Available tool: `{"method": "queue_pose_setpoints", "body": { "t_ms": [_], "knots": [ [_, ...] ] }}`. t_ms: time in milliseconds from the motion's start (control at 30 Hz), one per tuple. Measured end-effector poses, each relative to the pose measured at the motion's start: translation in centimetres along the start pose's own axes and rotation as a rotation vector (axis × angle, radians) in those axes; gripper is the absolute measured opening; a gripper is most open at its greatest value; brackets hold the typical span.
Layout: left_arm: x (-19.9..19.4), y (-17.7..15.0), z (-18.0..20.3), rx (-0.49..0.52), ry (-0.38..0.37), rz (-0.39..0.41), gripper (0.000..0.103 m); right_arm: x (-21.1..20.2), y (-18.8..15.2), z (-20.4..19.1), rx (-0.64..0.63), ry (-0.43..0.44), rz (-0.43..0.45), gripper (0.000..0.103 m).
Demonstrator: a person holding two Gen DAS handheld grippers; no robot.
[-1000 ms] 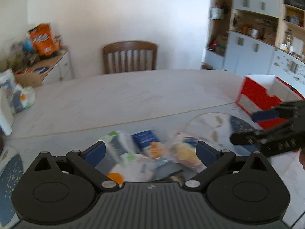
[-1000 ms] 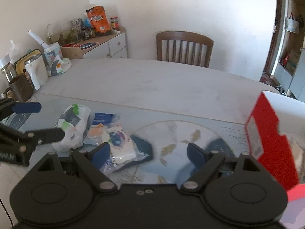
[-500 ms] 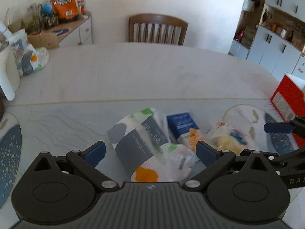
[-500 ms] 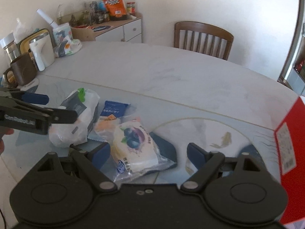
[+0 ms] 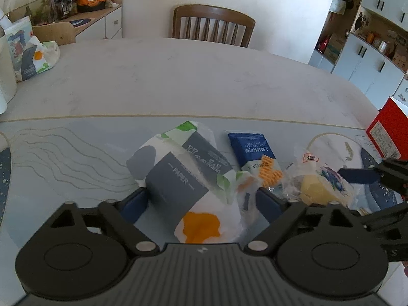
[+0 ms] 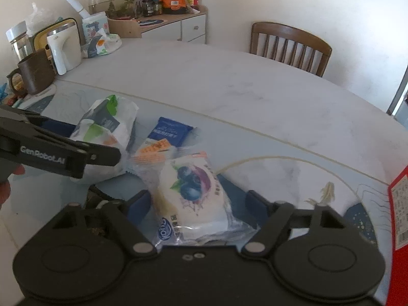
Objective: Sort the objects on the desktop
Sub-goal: 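Grasp the white tissue pack with the left tool while the right tool grasps the blueberry bread bag, then carry the tissue pack and bread bag with both tools into the red box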
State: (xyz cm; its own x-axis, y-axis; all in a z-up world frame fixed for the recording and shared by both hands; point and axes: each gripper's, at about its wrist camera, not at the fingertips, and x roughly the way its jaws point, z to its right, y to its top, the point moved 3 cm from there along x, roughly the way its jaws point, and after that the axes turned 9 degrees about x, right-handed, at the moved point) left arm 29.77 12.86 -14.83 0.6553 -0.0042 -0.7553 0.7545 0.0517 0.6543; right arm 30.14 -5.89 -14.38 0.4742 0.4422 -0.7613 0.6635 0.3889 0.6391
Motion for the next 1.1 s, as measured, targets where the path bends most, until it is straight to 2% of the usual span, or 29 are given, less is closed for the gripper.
{"method": "queue_pose_setpoints", "body": {
  "t_ms": [167, 233, 400, 833, 1100],
  "knots": [
    [-0.3, -0.1, 0.3, 0.009, -0.009, 0.012, 0.066, -0.2, -0.1, -0.1, -0.002, -0.001, 0.003, 0.056],
    [-0.5, -0.1, 0.2, 0.011, -0.011, 0.021, 0.054, -0.4, -0.1, -0.2, 0.004, -0.008, 0.005, 0.055],
    [-1.2, -0.1, 0.2, 0.001, -0.02, 0.032, 0.039, -1.2, -0.4, 0.4, 0.036, -0.02, 0.005, 0.054],
    [-5.7, 0.0, 1.5, 0.036, -0.022, 0.11, 0.036, -5.9, -0.9, 3.8, 0.173, -0.086, 0.062, 0.054],
    [-8.5, 0.3, 4.4, 0.07, -0.073, 0.14, 0.036, -9.3, -1.1, 4.5, 0.186, -0.114, 0.099, 0.054]
  ]
}}
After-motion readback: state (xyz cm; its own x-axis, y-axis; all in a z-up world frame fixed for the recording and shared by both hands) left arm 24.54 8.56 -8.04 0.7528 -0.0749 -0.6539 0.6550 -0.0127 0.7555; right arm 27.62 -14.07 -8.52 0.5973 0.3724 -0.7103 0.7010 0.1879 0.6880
